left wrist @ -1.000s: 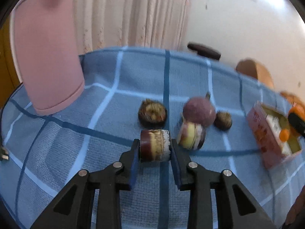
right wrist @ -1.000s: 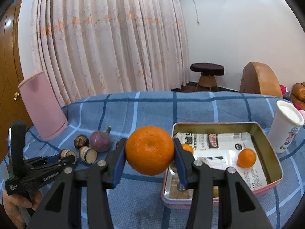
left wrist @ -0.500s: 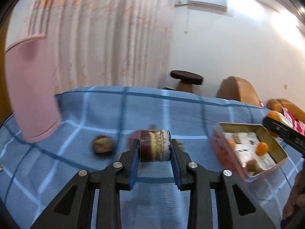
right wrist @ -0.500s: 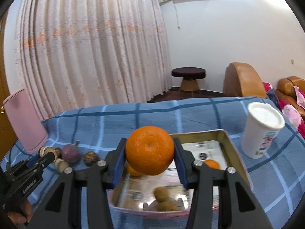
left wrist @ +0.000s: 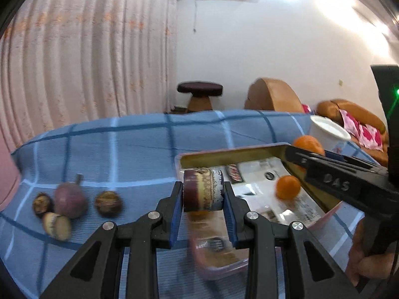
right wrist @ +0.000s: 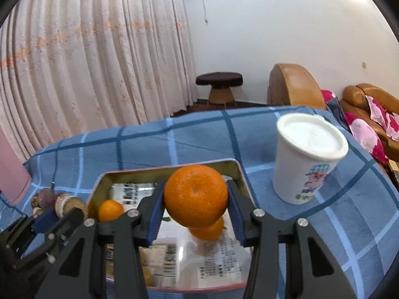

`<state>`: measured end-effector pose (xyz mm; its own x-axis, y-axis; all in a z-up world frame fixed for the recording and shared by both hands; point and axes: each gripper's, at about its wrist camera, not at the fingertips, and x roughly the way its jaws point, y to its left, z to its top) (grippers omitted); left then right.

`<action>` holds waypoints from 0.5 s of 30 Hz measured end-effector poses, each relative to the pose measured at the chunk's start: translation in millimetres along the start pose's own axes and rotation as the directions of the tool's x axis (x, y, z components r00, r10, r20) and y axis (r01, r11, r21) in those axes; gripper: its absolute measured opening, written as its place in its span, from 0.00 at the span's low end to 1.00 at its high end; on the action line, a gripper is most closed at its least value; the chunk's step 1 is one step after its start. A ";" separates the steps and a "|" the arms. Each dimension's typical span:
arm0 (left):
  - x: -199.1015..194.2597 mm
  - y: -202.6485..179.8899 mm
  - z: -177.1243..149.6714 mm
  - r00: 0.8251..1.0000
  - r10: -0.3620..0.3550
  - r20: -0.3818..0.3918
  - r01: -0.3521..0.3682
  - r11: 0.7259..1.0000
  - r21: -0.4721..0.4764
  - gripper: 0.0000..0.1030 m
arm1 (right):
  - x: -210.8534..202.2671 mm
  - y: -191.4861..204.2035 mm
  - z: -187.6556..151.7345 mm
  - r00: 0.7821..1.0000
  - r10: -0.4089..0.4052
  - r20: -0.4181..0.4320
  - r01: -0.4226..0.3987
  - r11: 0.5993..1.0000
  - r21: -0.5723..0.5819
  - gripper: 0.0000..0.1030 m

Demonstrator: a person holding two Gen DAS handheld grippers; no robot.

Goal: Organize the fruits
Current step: 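Carry the orange and the slice over the tin and open both tools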

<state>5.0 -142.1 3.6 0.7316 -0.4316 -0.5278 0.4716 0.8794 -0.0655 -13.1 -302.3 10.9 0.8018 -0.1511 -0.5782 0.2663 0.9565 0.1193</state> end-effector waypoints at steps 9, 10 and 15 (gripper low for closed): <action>22.7 -21.8 3.7 0.996 -0.004 -0.089 0.006 1.000 0.019 0.31 | 20.7 -6.1 -5.7 0.995 0.024 -0.094 -0.023 1.000 0.005 0.49; 23.3 -21.8 3.2 0.995 -0.004 -0.095 0.006 1.000 0.020 0.31 | 20.3 -4.6 -6.1 0.996 0.023 -0.092 -0.023 1.000 -0.001 0.50; 21.3 -24.4 1.2 0.996 0.021 -0.092 -0.019 0.999 0.029 0.48 | 5.6 2.2 -5.3 1.000 0.010 -0.012 -0.010 1.000 -0.029 0.70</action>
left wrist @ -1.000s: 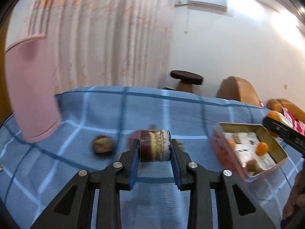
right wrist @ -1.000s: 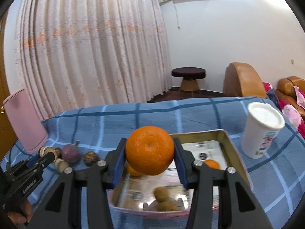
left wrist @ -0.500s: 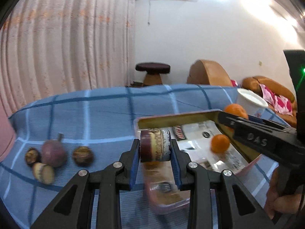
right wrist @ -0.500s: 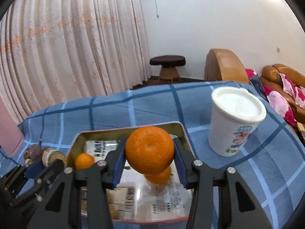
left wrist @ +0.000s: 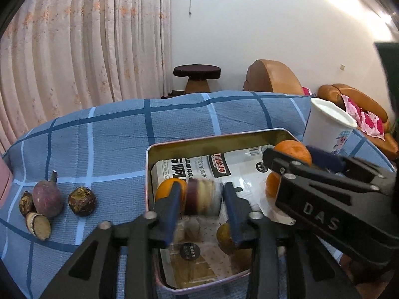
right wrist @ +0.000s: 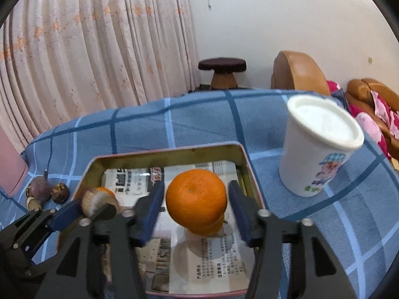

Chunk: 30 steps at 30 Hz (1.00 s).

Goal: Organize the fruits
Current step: 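Carry the orange and the slice over the tin and open both tools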

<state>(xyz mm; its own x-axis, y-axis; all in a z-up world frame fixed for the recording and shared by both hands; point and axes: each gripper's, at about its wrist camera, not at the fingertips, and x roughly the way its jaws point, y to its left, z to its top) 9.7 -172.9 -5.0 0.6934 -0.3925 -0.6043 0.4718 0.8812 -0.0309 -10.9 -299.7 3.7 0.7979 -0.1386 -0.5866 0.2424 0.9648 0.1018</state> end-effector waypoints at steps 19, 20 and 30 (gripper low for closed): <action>-28.3 38.2 -2.1 0.971 0.197 0.132 -0.197 0.980 -0.012 0.73 | -27.3 1.3 -9.9 0.976 -0.038 0.213 0.019 0.996 0.089 0.91; -29.5 43.1 -3.2 0.968 0.212 0.136 -0.213 0.977 -0.011 0.73 | -29.9 4.8 -10.9 0.974 -0.037 0.222 0.019 0.997 0.080 0.90; -41.1 93.8 -13.6 0.952 0.277 0.130 -0.270 0.960 -0.067 0.73 | -39.3 43.8 -19.9 0.971 -0.022 0.240 0.013 0.999 0.040 0.89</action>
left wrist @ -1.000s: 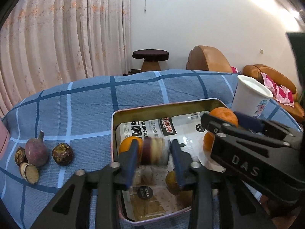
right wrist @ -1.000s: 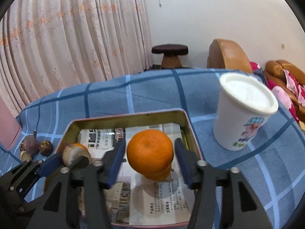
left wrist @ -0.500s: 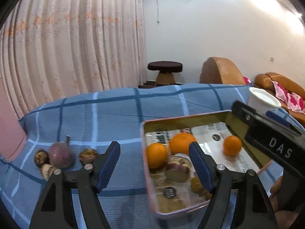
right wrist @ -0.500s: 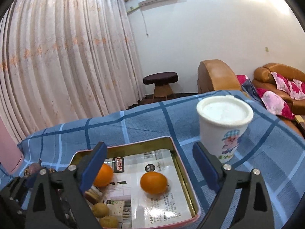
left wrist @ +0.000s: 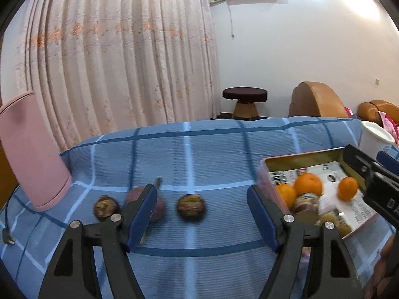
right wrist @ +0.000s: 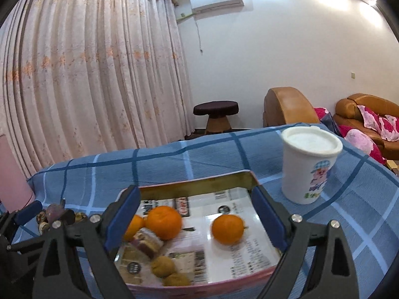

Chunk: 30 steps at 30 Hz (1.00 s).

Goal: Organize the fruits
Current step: 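Grasp another cut cylindrical slice with the right tool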

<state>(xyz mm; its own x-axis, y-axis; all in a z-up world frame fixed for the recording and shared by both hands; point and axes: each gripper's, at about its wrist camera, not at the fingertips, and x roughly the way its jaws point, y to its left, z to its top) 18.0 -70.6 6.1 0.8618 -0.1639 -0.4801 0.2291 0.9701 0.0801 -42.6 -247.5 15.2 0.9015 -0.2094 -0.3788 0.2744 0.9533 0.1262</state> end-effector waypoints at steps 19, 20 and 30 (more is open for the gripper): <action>23.4 172.7 -11.0 0.966 0.212 -0.150 -0.245 0.935 -0.255 0.73 | 8.3 142.7 -28.3 0.965 0.192 -0.176 -0.222 0.960 -0.171 0.65; 24.1 178.2 -11.1 0.962 0.224 -0.154 -0.258 0.931 -0.257 0.73 | 11.4 152.0 -30.5 0.956 0.211 -0.202 -0.248 0.953 -0.177 0.62; 32.5 197.5 -13.1 0.941 0.278 -0.191 -0.322 0.910 -0.263 0.73 | 47.3 221.7 -51.7 0.871 0.272 -0.409 -0.353 0.926 -0.136 0.56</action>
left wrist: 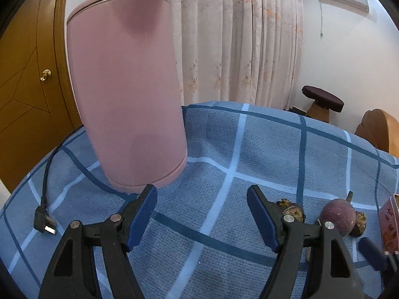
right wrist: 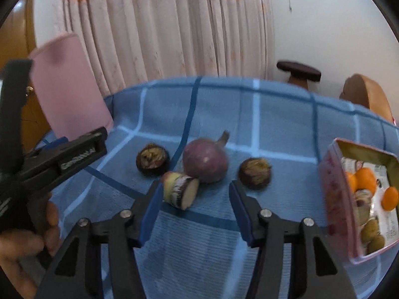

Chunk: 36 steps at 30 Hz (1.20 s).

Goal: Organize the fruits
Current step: 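Grasp another cut cylindrical slice with the right tool, then grasp a brown mangosteen with the left tool while the right tool holds the slice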

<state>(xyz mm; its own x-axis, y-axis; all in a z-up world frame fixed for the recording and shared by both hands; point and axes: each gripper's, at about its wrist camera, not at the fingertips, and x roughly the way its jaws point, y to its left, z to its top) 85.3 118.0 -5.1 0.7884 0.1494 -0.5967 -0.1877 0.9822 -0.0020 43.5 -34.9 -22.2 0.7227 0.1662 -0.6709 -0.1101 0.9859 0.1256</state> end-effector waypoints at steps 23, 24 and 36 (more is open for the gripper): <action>0.4 -8.2 0.8 0.999 -0.041 -0.008 0.041 0.998 0.054 0.73 | -21.0 -8.9 -11.5 0.996 0.079 0.037 -0.079 0.997 0.007 0.37; 0.4 -8.8 0.1 0.999 -0.046 -0.009 0.047 0.997 0.060 0.73 | -29.4 -13.6 -13.4 0.996 0.065 0.063 -0.066 0.998 0.003 0.37; 9.6 -49.0 -8.6 0.982 -0.163 -0.099 0.176 0.974 0.146 0.73 | -68.7 -56.3 -12.6 0.977 -0.049 0.207 0.042 0.998 0.039 0.37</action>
<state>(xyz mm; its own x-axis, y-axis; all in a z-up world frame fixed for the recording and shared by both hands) 97.0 70.3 -17.7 0.7469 -0.0241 -0.6645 0.0414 0.9991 0.0103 -8.5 -101.6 7.7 0.8528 0.1107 -0.5103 -0.0531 0.9906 0.1261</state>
